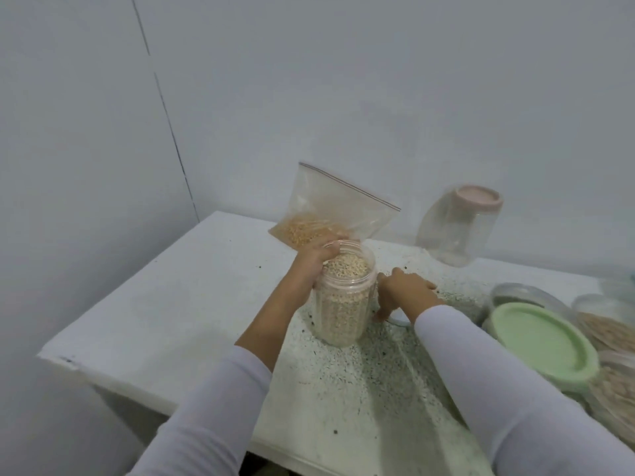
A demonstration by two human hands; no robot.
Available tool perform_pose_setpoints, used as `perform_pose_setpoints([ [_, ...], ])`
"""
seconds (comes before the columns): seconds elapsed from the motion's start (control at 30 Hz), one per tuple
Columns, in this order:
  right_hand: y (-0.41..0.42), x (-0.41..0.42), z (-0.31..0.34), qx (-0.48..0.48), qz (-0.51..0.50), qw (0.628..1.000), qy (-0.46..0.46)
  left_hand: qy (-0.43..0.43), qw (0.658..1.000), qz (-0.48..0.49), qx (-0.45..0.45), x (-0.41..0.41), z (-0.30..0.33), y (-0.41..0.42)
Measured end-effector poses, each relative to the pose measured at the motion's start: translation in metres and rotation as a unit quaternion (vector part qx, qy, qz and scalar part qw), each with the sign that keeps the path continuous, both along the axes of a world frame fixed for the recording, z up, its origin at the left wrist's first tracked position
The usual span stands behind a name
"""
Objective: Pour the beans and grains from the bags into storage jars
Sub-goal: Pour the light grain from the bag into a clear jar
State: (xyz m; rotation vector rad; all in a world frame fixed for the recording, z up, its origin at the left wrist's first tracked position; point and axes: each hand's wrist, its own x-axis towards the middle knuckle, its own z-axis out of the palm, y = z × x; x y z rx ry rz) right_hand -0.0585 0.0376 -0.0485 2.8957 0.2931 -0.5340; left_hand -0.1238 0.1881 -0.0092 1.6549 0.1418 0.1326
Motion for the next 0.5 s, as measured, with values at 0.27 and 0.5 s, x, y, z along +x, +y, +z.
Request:
perform_pose_setpoints([
  [0.27,-0.01,0.013,-0.042,0.146,-0.087,0.985,0.001,-0.057,0.994,0.054,-0.082,0.005,-0.011,-0.007],
  [0.5,0.01,-0.013,0.023,0.841,-0.252,0.472,-0.077,-0.078,0.986,0.054,-0.138,0.002,-0.011,-0.01],
])
